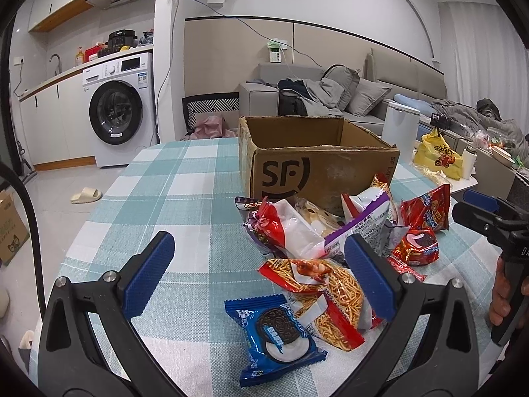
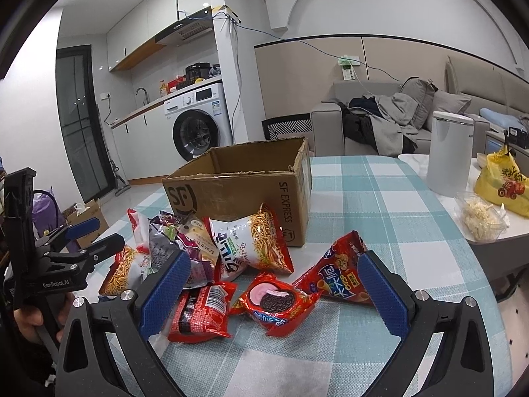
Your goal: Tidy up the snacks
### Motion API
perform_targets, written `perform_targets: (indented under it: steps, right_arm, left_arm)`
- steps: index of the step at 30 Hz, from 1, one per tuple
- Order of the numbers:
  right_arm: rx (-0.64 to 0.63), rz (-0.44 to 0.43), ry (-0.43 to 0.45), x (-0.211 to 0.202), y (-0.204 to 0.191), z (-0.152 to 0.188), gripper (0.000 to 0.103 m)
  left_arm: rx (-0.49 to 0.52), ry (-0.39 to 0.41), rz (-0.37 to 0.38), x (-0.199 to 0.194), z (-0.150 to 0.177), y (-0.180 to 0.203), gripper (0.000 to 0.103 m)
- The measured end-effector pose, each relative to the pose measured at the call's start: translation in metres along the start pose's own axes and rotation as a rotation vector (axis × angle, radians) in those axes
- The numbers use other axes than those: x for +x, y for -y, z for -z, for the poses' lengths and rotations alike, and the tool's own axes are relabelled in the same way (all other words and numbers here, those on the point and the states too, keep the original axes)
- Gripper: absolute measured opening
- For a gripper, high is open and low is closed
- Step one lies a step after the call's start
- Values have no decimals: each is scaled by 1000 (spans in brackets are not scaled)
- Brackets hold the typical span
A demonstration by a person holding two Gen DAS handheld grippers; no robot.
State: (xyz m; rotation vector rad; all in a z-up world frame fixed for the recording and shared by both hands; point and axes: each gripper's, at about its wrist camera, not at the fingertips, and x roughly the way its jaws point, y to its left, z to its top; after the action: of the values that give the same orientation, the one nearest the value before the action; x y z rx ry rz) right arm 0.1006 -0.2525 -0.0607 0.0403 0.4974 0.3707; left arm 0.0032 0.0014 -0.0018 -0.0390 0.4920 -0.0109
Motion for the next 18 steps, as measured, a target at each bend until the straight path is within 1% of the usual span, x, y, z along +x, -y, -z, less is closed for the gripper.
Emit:
perform_targets:
  steps: [5,9,13,18]
  right_arm:
    - [16,6,-36,4,5,0,103]
    - [-3,42,-54,6,7,1,103]
    - [9,57,-78,8,11,0,103]
    - [-26,45,-116,12,6,1,103]
  left_arm:
    - [-24,-19,11,3,0,-6,103]
    - [-22,-34,13,6,0,-8,103]
    - [-18,-49,17,5,1,-8,103]
    - [-37,-76,43,2,3,-13,103]
